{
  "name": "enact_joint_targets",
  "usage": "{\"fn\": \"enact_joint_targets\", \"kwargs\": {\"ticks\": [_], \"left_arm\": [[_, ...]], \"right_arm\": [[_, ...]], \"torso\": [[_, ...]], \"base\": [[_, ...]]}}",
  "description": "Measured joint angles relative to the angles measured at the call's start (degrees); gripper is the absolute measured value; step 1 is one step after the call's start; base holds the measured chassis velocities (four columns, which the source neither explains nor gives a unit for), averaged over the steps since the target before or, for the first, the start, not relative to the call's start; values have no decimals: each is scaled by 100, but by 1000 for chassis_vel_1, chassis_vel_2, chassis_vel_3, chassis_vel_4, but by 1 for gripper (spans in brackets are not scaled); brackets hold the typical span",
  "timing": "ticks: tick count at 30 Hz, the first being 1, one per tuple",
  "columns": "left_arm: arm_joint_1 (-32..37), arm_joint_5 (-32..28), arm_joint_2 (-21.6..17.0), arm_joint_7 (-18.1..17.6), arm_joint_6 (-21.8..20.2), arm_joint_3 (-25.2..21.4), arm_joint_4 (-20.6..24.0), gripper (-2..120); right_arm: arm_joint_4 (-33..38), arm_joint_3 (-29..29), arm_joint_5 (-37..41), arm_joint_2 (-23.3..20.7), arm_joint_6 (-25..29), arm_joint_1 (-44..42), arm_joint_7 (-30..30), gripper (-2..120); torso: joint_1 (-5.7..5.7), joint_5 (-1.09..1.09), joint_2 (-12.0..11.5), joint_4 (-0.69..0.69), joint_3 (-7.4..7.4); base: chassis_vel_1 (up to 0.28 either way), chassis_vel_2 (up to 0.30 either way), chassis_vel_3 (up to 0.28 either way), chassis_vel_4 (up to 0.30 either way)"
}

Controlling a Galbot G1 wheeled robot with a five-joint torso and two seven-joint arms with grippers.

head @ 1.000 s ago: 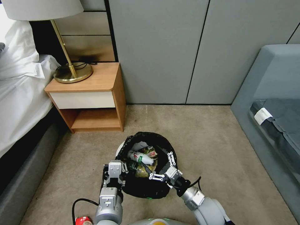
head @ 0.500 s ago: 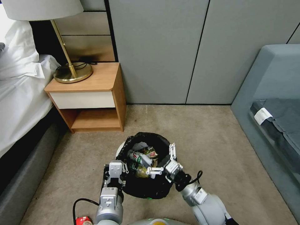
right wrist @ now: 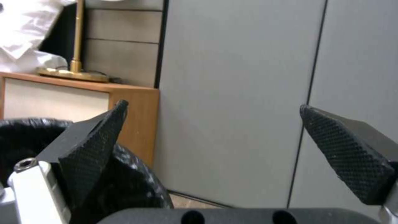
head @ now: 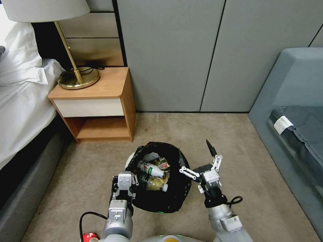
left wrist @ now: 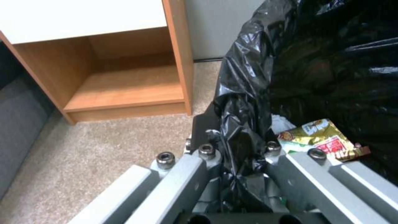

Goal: Pick up the trash bin, then pick up the garbage from the floor and place it into the trash bin.

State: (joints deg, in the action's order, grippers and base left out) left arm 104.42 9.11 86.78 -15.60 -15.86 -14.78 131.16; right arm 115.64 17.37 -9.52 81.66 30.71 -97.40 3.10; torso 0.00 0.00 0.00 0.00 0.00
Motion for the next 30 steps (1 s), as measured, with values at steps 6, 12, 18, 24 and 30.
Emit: {"fn": "enact_joint_targets", "kwargs": {"ticks": [6, 12, 18, 24, 30], "left_arm": [[4, -59, -15, 0, 3, -21, 37, 2], [8, -79, -17, 3, 5, -23, 69, 2], [13, -80, -18, 5, 5, -42, 80, 2], [10, -75, -10, 6, 5, -45, 80, 2], [13, -63, -1, 6, 1, -43, 80, 2]], "right_arm": [[-19, 70, 42, 4, 10, 16, -1, 100], [-34, 89, 83, 9, -29, 123, -32, 100], [2, 271, 272, -6, -75, 269, -67, 100], [29, 407, 378, -29, -71, 291, -101, 100], [5, 433, 416, -26, -47, 296, -120, 100]], "torso": [[0, 0, 0, 0, 0], [0, 0, 0, 0, 0], [0, 0, 0, 0, 0], [0, 0, 0, 0, 0], [0, 0, 0, 0, 0]], "base": [[0, 0, 0, 0], [0, 0, 0, 0], [0, 0, 0, 0], [32, 21, 26, 22], [71, 64, 65, 69]]}}
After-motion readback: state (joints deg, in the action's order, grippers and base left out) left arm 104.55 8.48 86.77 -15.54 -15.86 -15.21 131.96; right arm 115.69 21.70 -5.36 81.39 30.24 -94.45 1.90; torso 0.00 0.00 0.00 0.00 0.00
